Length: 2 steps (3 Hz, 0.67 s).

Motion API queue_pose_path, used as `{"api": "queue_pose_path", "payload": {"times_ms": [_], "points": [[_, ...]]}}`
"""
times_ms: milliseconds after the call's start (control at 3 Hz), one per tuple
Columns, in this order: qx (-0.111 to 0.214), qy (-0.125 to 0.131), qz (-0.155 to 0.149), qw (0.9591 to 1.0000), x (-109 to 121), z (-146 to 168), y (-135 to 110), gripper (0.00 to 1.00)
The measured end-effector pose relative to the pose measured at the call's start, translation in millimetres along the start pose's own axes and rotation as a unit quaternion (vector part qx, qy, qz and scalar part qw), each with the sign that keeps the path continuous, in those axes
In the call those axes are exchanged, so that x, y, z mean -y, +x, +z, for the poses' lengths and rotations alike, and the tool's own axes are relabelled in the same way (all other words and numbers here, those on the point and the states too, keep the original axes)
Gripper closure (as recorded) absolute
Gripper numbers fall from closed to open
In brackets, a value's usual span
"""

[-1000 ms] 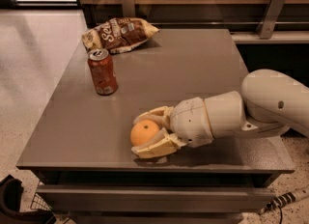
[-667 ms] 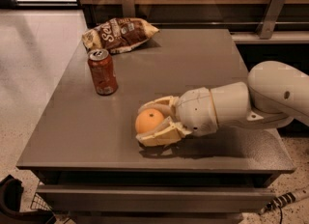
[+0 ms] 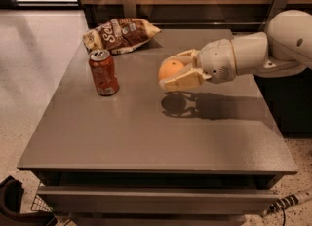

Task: Move orange near brown chip bag

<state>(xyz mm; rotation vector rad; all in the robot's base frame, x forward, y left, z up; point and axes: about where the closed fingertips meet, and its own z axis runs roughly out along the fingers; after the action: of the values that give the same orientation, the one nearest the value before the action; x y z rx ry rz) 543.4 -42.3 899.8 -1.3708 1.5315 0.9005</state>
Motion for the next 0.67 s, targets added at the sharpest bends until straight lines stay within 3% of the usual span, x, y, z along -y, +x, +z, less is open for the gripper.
{"api": "queue_pose_path", "payload": {"times_ms": [333, 667], "points": [[0.002, 0.030, 0.009, 0.9995, 54.9, -19.7, -12.7, 1.00], [0.035, 0.075, 0.025, 0.9962, 111.7, -35.3, -12.8, 1.00]]}}
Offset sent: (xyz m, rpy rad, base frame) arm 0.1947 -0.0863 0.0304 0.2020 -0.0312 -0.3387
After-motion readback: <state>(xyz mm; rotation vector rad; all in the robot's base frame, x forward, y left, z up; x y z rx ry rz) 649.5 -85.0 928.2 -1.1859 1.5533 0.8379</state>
